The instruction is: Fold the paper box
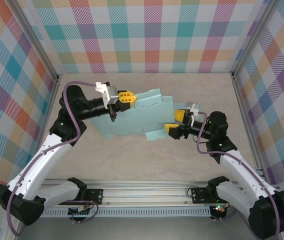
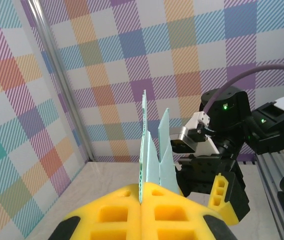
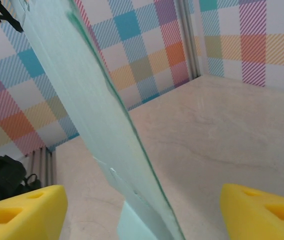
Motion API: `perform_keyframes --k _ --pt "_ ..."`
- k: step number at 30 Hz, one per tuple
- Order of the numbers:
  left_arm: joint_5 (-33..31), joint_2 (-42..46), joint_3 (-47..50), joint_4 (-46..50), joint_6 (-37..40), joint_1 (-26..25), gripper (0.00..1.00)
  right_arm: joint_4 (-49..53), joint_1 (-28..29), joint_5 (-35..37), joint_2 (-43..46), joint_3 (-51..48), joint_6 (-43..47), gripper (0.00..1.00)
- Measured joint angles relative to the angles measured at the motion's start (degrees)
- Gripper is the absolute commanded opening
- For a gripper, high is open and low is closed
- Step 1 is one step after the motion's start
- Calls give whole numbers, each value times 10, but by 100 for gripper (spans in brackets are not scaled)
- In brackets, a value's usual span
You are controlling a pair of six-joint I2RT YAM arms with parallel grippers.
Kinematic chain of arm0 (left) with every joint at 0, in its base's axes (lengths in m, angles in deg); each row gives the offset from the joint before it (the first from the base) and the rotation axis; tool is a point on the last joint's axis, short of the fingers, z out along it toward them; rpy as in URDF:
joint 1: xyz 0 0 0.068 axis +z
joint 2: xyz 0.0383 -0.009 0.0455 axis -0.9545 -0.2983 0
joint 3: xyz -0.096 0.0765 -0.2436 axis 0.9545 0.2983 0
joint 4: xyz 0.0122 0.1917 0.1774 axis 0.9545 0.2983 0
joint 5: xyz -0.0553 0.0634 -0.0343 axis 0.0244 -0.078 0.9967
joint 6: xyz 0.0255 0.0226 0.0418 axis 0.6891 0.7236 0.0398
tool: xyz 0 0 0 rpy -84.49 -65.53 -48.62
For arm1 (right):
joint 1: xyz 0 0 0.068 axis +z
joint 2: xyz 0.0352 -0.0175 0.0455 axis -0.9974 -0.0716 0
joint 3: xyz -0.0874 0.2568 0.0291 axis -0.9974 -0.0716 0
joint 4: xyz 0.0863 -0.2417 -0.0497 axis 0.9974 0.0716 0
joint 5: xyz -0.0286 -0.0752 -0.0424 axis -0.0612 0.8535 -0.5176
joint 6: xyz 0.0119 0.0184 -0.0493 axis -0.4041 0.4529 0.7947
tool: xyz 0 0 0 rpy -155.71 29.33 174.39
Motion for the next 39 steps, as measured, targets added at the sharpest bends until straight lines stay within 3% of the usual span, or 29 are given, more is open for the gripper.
perform_keyframes --k 4,8,10,13,14,16,17,19,21,26,33,39 --pt "-14 12 14 -34 -24 0 0 -11 0 -14 -2 -1 -9 47" --pt "-24 15 27 -58 -45 0 0 -10 0 -16 0 -1 -9 12" --pt "-30 15 30 -57 -53 0 0 -1 0 -16 5 -1 -1 0" --pt "-46 14 33 -54 -53 0 3 53 3 -12 21 16 23 0" --pt "-52 15 33 -52 -51 0 16 76 3 -9 24 25 33 0" --pt "-72 17 33 -34 -41 0 52 140 3 6 25 59 55 0" --pt "-83 19 33 -22 -36 0 64 168 3 17 25 76 67 0" --pt "-113 25 33 9 -22 1 82 240 2 43 21 122 94 0" --pt "-142 37 33 36 -9 1 90 300 1 64 13 163 120 0" --pt "-196 72 19 89 36 4 93 425 18 122 -25 253 160 0" --pt "-223 58 -30 131 84 8 95 584 142 221 -138 424 213 0" --pt "-218 16 -59 146 83 57 95 664 191 188 -185 513 250 0"
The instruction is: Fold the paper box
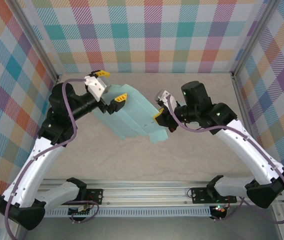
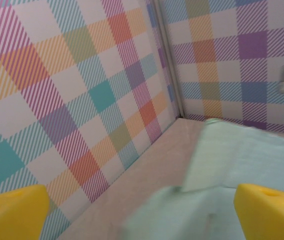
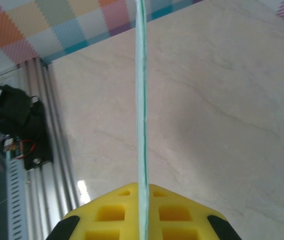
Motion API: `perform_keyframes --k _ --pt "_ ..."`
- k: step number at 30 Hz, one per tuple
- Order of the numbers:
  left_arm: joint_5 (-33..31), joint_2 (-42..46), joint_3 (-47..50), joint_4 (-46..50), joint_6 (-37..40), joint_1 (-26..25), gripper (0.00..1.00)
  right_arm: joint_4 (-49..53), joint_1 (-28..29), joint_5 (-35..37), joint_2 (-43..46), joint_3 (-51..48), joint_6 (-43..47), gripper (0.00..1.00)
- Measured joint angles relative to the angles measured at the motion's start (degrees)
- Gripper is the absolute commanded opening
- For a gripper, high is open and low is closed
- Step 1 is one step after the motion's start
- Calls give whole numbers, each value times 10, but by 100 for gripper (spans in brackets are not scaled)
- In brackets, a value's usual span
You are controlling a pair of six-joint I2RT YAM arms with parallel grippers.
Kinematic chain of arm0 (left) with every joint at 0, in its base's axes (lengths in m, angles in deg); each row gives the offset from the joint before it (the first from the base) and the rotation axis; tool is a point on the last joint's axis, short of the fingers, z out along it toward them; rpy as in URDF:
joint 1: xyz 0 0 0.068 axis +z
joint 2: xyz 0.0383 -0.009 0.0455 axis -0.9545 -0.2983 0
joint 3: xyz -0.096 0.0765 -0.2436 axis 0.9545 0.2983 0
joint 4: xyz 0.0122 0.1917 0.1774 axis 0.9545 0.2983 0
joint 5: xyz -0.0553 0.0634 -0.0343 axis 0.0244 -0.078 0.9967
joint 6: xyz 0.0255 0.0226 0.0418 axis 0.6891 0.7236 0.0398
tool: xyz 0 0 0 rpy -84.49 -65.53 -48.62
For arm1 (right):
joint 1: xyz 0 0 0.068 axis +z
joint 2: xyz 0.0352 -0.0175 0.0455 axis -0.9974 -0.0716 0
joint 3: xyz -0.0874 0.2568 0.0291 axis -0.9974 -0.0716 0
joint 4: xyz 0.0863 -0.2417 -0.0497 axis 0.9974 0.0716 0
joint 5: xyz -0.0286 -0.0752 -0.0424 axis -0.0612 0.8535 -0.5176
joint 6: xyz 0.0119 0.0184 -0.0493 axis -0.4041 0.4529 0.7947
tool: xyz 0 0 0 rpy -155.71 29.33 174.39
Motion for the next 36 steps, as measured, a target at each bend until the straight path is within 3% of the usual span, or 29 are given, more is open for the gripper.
perform_keyframes --k 5,9,14,19,22,28,36 --pt "23 -10 -21 -4 -45 52 95 32 0 -25 2 16 11 0" --pt "32 -19 -50 -17 -92 63 94 65 0 -16 -14 16 23 0" --pt "45 -54 -57 -43 -126 69 89 125 -1 7 -119 64 51 0" --pt "83 -83 -2 -84 -133 98 88 154 -17 56 -239 120 81 0" --pt "104 -101 12 -79 -105 106 75 169 -26 79 -289 167 101 0" --pt "161 -165 7 -34 24 112 79 179 -31 120 -368 259 142 0" --pt "210 -252 -5 95 174 134 80 190 -31 136 -389 266 179 0"
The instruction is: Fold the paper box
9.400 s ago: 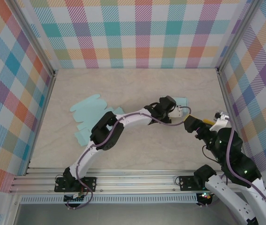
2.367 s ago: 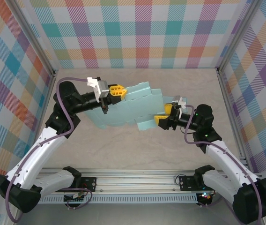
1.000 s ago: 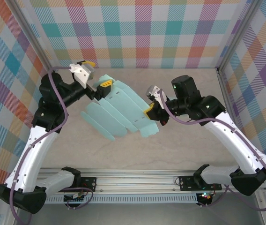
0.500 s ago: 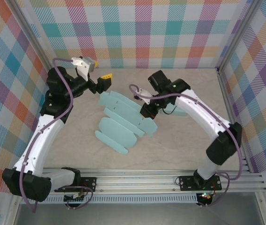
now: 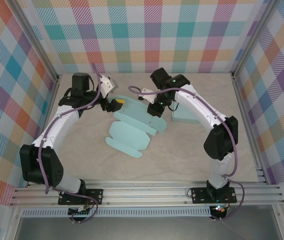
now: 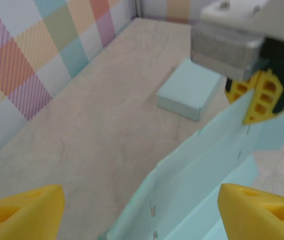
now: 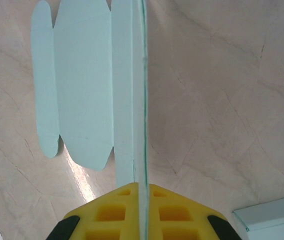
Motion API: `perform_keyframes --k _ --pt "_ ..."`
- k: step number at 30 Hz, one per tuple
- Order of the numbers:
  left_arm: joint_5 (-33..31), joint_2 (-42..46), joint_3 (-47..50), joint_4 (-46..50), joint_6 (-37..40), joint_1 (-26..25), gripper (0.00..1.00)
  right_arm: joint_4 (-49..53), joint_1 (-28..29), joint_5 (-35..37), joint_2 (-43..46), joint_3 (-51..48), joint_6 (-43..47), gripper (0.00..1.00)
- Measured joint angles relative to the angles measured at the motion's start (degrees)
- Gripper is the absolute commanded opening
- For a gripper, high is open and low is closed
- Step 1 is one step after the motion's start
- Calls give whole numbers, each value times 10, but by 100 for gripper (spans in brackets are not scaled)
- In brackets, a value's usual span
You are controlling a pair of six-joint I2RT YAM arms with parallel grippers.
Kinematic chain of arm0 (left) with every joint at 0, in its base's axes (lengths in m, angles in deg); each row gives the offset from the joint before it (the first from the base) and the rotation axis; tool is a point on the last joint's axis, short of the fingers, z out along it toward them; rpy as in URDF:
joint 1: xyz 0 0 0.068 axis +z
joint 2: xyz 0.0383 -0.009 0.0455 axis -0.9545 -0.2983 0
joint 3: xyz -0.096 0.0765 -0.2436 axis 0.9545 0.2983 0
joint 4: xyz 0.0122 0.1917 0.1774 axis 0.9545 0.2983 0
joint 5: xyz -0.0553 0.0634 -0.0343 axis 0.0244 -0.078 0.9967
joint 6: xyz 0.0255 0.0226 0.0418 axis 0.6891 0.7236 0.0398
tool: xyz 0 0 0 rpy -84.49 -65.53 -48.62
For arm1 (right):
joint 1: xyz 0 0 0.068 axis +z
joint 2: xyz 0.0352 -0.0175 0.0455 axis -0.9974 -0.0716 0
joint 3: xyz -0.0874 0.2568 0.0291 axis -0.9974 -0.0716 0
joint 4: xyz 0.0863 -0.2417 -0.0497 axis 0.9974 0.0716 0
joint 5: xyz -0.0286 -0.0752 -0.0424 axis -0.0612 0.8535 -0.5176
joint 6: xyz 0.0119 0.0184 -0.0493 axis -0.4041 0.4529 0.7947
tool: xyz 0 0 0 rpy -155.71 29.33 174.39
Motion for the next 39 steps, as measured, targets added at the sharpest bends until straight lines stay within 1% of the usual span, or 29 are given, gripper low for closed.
perform_keyframes --k 7,12,17,20,22,24,25,28,30,31,32,33,34,37,38,39 --pt "-9 -24 -53 66 66 0 80 0 0 -13 0 0 15 0" --pt "-9 -42 -90 123 99 0 71 0 0 -23 -2 0 18 0" --pt "-9 -55 -105 173 129 0 67 2 0 -27 -3 2 26 0" --pt "-21 -62 -111 193 138 -3 57 5 0 -32 -4 8 28 0" --pt "-34 -70 -120 202 140 -7 43 8 0 -36 -4 12 28 0" --pt "-44 -77 -126 204 141 -10 27 11 0 -38 -4 15 28 0" --pt "-48 -79 -127 205 142 -12 23 11 0 -39 -4 15 28 0" --pt "-52 -81 -129 210 143 -16 16 13 0 -35 -5 15 28 0" --pt "-52 -81 -129 212 137 -18 6 11 0 -30 -6 15 26 0" --pt "-51 -81 -128 212 133 -19 0 7 0 -25 -7 15 23 5" --pt "-52 -81 -126 208 129 -20 0 5 0 -19 -7 15 20 9" --pt "-52 -80 -122 198 120 -20 0 2 0 -13 -6 15 13 18" --pt "-52 -79 -114 184 113 -22 0 -5 0 -6 -6 11 8 30" --pt "-68 -68 -71 122 78 -27 0 -38 0 19 8 -33 -15 50" --pt "-75 -59 -48 101 63 -30 0 -52 0 29 20 -59 -26 54" --pt "-83 -49 -24 78 49 -35 0 -66 0 37 34 -87 -36 56"
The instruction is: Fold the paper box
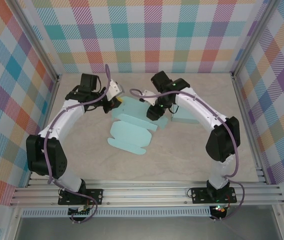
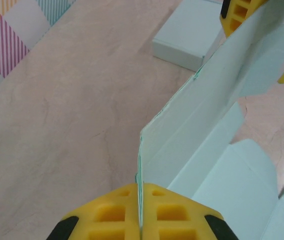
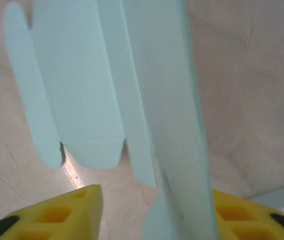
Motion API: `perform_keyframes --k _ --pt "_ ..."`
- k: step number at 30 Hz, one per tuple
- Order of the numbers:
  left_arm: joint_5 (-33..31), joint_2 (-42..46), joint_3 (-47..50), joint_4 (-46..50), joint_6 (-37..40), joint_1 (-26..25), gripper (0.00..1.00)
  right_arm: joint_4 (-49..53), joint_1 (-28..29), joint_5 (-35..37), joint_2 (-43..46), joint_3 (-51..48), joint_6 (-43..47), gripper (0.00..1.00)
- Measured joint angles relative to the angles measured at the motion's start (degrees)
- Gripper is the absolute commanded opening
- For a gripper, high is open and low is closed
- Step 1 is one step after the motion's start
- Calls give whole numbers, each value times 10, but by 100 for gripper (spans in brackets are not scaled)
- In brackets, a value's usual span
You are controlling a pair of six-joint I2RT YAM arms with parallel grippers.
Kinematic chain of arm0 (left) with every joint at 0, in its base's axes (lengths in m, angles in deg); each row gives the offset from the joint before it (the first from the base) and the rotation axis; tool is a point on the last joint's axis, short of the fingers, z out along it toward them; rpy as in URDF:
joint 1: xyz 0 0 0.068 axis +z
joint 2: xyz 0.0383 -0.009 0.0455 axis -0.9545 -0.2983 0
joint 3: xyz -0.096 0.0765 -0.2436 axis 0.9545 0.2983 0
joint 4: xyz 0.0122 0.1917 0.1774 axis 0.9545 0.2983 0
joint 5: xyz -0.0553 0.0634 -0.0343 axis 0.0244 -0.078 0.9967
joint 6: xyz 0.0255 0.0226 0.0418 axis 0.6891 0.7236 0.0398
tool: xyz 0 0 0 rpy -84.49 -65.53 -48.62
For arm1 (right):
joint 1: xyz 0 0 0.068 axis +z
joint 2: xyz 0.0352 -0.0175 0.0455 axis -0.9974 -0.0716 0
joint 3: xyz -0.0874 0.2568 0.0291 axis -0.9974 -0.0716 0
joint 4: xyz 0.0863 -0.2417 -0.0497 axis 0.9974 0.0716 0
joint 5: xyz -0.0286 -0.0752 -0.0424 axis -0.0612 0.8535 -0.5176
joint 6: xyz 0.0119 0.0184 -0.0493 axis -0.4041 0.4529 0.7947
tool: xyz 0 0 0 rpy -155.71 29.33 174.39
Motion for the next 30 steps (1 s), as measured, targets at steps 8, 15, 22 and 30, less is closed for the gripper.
perform_keyframes --k 8,15,22,30 --pt "-40 86 144 -134 -86 -39 0 -132 -27 30 196 -173 -137 64" --pt "-45 138 221 -205 -120 -42 0 -278 -150 12 399 -352 -330 60" --pt "-38 138 225 -228 -121 -42 0 -369 -199 7 348 -479 -424 61" --pt "-38 137 225 -230 -121 -42 0 -481 -199 -5 223 -497 -436 58"
